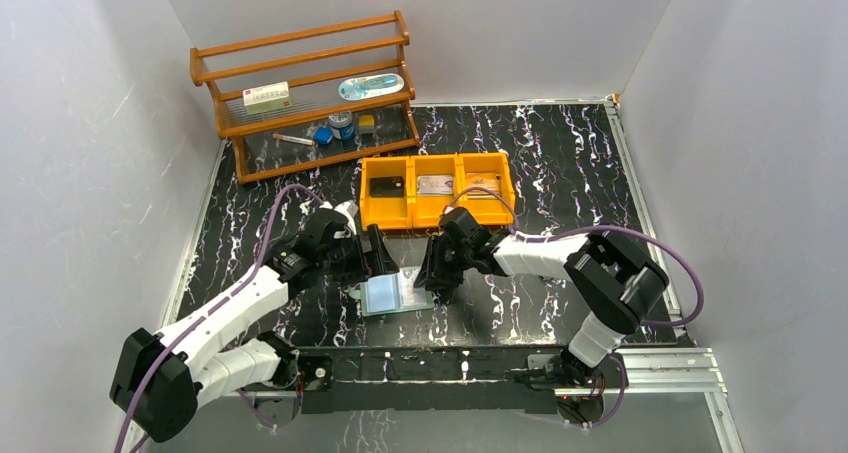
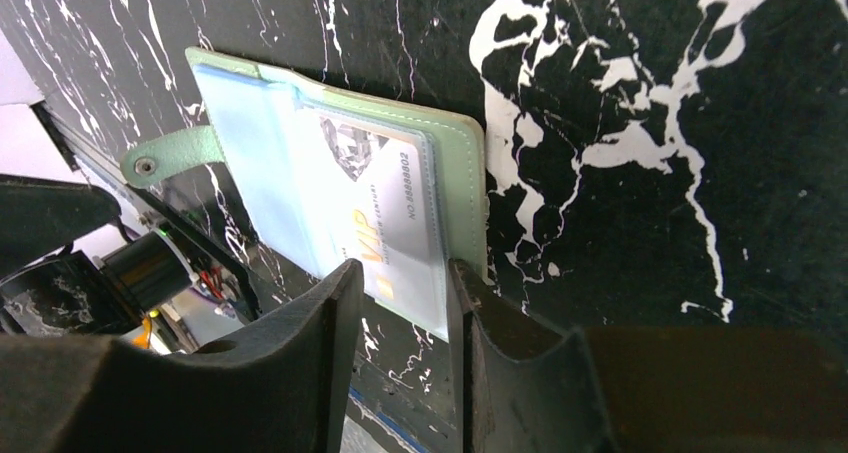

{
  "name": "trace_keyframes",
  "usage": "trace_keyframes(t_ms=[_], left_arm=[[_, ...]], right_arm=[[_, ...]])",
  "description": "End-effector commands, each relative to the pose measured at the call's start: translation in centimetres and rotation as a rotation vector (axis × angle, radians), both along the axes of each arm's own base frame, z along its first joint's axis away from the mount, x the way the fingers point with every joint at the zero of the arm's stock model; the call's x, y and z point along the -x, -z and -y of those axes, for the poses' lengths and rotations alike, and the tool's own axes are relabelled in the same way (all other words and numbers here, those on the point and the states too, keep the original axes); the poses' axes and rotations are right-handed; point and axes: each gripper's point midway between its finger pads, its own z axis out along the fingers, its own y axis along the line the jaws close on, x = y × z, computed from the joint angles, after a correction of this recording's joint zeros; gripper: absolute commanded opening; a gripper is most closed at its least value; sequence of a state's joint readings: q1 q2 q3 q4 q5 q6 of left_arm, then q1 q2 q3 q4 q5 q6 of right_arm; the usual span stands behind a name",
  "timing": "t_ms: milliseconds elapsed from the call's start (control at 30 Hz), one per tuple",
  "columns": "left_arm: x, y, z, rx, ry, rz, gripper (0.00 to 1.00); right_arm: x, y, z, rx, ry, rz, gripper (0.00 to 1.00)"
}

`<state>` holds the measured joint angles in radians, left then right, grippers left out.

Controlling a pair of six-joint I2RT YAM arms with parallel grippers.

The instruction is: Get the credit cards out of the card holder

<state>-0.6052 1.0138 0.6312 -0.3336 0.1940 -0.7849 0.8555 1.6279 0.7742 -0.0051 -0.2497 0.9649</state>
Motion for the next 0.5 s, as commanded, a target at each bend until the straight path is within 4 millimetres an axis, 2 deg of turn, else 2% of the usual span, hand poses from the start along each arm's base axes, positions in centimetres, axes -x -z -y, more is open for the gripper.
trace_keyframes(t_ms=[0, 167, 300, 467], left_arm=[[-0.4, -1.5, 1.4, 0.058, 0.057, 0.026, 0.86], [-0.2, -0.2, 2.1, 0.042, 0.091, -0.032, 0.80], [-0.2, 0.9, 2.8, 0.047, 0.108, -0.074, 0.73], [-0.3, 1.6, 3.9, 0.066, 0.125, -0.100, 0.65]], right_arm=[[-0.6, 0.9, 0.2, 0.068, 0.012, 0.003, 0.42], [-0.3, 2.3, 1.6, 0.136, 0.035, -0.008, 0.30], [-0.1, 2.2, 1.0, 0.095, 0.018, -0.017, 0.21], [0.3, 2.5, 0.6, 0.075, 0.009, -0.040, 0.20]])
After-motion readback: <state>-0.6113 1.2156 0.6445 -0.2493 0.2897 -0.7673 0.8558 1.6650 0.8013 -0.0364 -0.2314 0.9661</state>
